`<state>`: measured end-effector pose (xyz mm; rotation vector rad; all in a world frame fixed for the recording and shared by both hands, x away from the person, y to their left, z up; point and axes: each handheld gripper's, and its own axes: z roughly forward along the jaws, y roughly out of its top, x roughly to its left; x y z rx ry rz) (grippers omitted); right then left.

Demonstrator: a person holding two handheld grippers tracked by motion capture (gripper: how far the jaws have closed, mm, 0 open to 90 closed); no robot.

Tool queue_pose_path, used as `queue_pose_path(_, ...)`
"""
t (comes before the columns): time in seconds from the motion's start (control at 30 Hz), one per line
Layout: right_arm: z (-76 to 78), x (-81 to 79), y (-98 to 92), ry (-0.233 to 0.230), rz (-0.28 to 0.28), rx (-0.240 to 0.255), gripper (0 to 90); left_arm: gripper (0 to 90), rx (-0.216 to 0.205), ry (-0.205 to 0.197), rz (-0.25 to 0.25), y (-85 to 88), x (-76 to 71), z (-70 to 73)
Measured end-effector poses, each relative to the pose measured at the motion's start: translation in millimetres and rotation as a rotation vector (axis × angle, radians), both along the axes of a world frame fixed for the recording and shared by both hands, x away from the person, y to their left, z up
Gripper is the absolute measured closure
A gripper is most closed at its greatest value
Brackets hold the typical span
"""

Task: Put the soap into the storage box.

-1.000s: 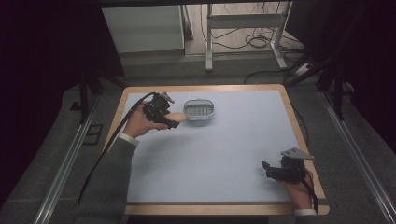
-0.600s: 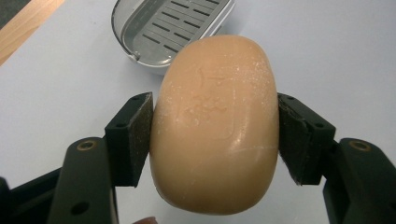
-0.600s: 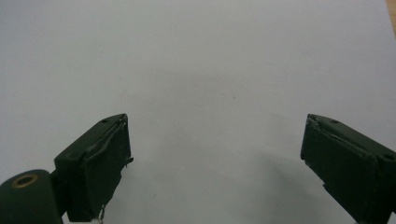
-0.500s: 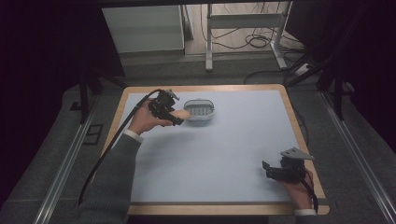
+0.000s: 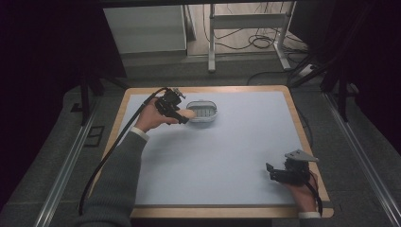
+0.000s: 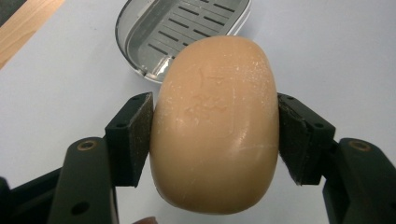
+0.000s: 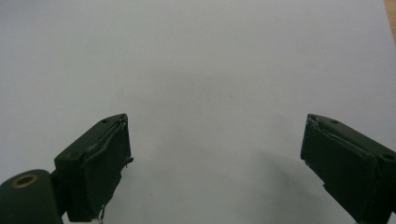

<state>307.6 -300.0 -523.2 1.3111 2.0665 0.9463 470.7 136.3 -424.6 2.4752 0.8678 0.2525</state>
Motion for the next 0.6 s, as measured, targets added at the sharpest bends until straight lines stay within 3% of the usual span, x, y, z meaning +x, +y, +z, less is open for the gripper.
queue_pose_path(0.33, 0.4, 0.4, 0.1, -0.007, -0.002, -0.007, 8.2, 34.3, -0.011, 0.004, -0.003, -3.9, 8.6, -0.9)
queue_pose_path(0.43, 0.1, 0.7, -0.6, -0.007, -0.004, -0.004, 8.2, 34.3, -0.035, 0.018, -0.007, -5.4, 13.0, -0.8)
queue_pose_path(0.6, -0.2, 0.7, -1.5, -0.007, -0.006, -0.007, 8.2, 34.3, -0.028, 0.019, -0.006, -9.4, 18.2, -1.3)
